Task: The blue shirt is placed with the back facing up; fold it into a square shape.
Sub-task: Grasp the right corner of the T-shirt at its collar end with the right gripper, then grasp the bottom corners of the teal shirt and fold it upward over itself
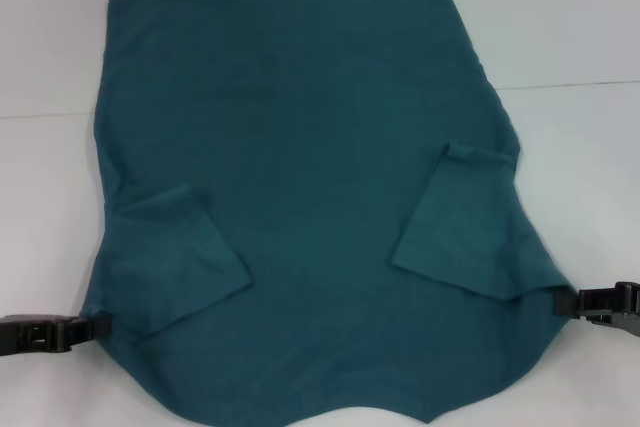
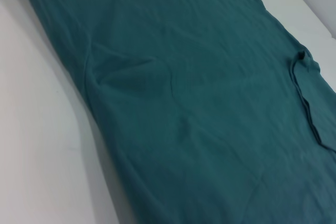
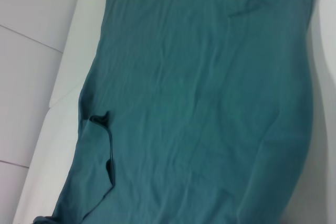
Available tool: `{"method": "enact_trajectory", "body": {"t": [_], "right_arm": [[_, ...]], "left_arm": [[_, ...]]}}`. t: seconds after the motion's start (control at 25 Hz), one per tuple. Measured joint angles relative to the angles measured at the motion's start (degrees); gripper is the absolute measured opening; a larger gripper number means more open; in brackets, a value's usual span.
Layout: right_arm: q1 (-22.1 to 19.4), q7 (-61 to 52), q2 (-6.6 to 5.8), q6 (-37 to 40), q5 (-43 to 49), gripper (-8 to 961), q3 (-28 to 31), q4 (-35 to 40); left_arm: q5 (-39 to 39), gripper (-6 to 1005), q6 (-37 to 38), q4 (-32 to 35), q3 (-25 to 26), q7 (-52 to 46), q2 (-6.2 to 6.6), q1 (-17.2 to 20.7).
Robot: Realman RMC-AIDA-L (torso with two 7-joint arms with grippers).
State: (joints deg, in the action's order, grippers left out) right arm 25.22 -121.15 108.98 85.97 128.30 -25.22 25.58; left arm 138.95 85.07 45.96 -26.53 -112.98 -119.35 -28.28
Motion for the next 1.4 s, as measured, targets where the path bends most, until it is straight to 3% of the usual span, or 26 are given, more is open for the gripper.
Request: {"method": "enact_trajectory", "body": {"t": [0.2, 0.28, 0.76, 1.12, 1.4], "right_arm": [[-0.2, 0.6, 0.30, 0.3, -0.1, 214, 0.0, 0.8], [-0.3, 1.0, 0.45, 0.4, -0.1, 42, 0.0, 0.9], [-4.4, 7.2, 0.58, 4.7, -0.3, 42, 3.9, 0.9], [-7.6, 10.8, 0.14, 8.1, -0.3, 41, 6.2, 0.9], [-8.5, 11.9, -0.58, 8.6, 0.1, 41, 6.2, 1.0]], "left_arm": [[0.0, 19, 0.0, 0.0, 0.2, 0.0, 0.00, 0.1], [0.1, 19, 0.0, 0.0, 0.2, 0.0, 0.00, 0.1], [0.3, 20, 1.0, 0.8, 1.1, -1.7, 0.23, 1.5], [0.5, 20, 5.7, 2.1, 5.0, -2.1, 0.56, 4.5], [0.6, 19, 9.7, 2.1, 5.3, -1.4, 0.07, 7.2]]}}
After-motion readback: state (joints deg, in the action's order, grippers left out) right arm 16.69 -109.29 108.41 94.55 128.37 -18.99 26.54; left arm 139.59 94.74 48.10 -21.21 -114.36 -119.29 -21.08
